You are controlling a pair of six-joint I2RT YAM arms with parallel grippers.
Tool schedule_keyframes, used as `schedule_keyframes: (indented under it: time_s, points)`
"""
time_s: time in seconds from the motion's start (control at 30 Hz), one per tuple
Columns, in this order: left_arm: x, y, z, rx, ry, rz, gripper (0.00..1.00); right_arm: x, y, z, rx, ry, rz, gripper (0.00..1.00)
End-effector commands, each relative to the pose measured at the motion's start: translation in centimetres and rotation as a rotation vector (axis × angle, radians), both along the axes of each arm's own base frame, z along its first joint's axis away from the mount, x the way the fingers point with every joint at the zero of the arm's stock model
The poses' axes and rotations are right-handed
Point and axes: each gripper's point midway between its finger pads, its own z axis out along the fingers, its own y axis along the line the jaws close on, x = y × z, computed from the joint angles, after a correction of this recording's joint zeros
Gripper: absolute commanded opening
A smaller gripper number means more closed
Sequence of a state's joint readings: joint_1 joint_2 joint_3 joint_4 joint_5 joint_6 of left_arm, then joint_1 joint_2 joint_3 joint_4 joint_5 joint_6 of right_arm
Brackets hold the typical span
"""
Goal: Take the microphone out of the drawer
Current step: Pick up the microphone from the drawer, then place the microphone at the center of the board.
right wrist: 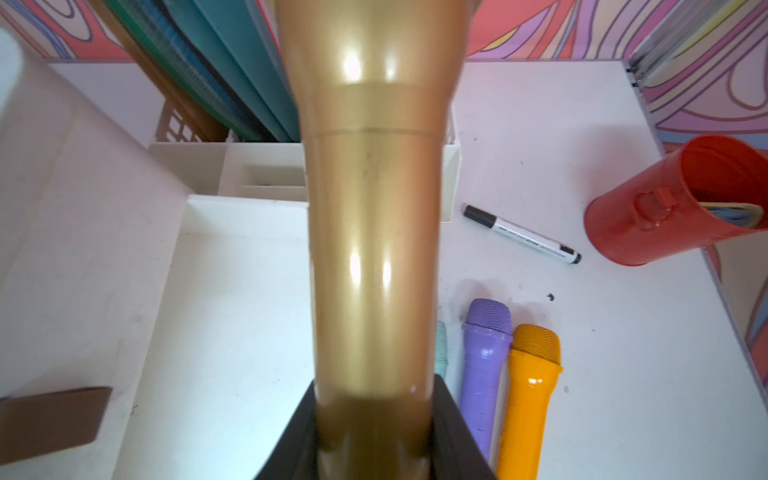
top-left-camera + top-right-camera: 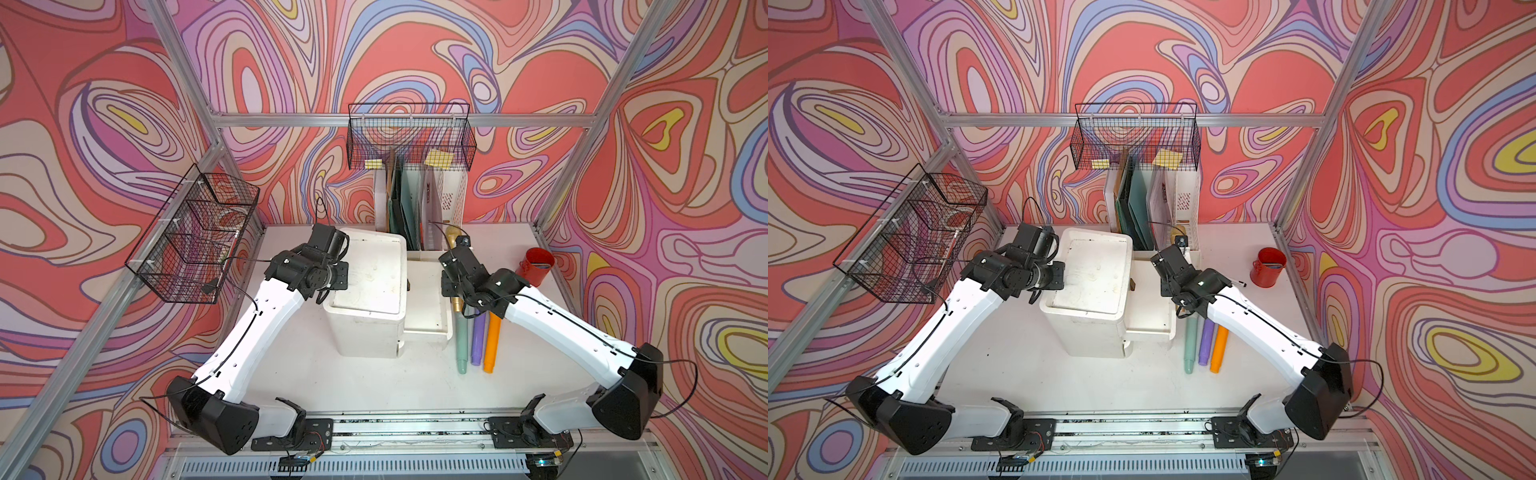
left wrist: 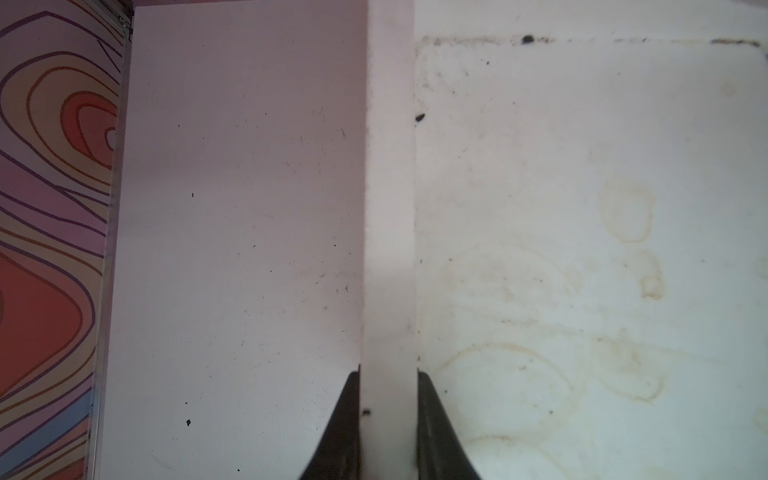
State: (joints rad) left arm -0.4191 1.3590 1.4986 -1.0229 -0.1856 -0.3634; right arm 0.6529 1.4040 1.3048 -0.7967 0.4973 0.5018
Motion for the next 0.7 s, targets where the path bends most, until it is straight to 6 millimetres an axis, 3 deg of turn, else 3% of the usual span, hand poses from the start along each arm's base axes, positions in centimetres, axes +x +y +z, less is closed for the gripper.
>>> schedule_keyframes:
  time_s: [0.0,0.27,0.5,0.67]
  points:
    - [0.2,-0.1,0.6,0.017,-0.022,-0.022,0.0,-0.6,-4.0,-1.2,-0.074,0.036,-0.058,0.02]
    - [0.1,-0.1,0.4,0.02,-0.016,-0.024,0.0,-2.1,-10.0,-4.6,-0.074,0.121,-0.169,0.02]
    - [0.2,-0.2,0.4,0.017,-0.017,-0.024,0.0,-3.8,-12.5,-9.5,0.039,0.225,-0.263,0.02]
    - [0.1,0.1,0.5,0.026,-0.019,-0.022,0.0,-4.7,-13.9,-11.8,0.088,0.277,-0.325,0.02]
